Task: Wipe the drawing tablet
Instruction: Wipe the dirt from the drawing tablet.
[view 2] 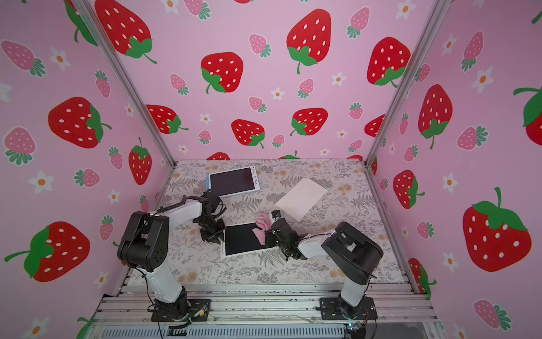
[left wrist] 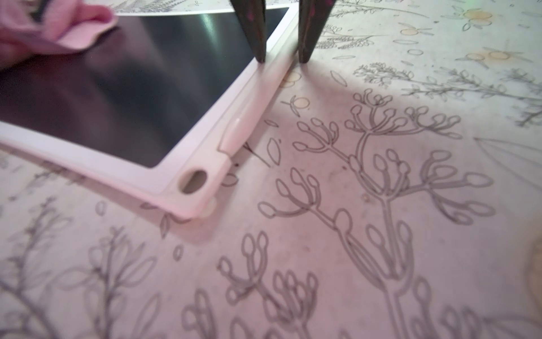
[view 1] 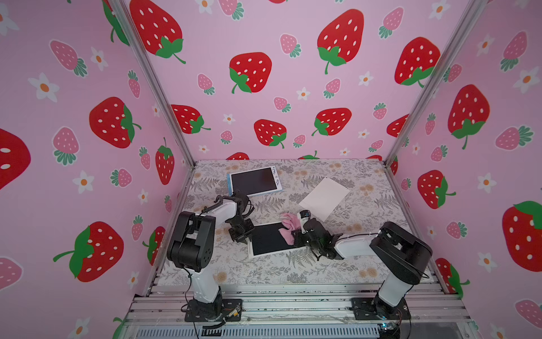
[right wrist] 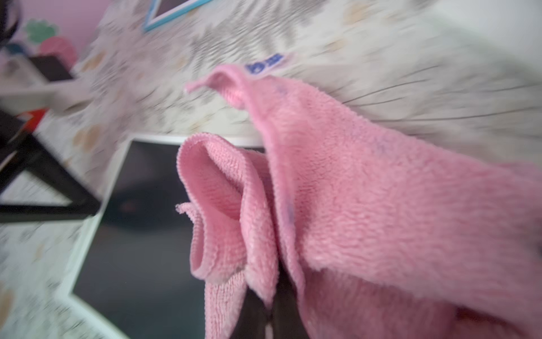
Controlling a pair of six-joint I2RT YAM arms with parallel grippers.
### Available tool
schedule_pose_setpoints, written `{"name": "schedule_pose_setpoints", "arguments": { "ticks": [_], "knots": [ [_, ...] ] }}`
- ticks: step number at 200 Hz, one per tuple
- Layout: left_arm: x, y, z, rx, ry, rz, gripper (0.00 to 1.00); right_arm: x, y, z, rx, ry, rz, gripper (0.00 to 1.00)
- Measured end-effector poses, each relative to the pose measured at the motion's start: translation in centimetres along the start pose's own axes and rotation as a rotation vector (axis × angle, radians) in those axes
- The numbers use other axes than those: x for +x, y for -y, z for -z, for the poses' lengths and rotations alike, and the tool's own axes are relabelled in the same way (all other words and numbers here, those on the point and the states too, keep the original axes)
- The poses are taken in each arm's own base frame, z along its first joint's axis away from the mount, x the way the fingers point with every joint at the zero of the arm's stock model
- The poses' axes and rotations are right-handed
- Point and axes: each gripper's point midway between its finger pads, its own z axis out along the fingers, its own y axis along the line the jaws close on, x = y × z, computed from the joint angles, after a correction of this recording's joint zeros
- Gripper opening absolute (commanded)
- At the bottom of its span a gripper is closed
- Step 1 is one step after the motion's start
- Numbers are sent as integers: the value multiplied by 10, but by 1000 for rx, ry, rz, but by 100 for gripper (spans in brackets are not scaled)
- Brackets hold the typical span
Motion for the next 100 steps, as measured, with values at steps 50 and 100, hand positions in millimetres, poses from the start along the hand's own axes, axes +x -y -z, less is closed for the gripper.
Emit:
{"name": "schedule_pose_setpoints", "arguments": {
  "ticks": [50,100],
  "knots": [
    [0,1,0,0,-5,6,19,35,-91,-2,-120,-60,171,0],
    [2,4,-2,12,-23,6,19,14,5,9,-19,-20,-16,0]
  ]
}}
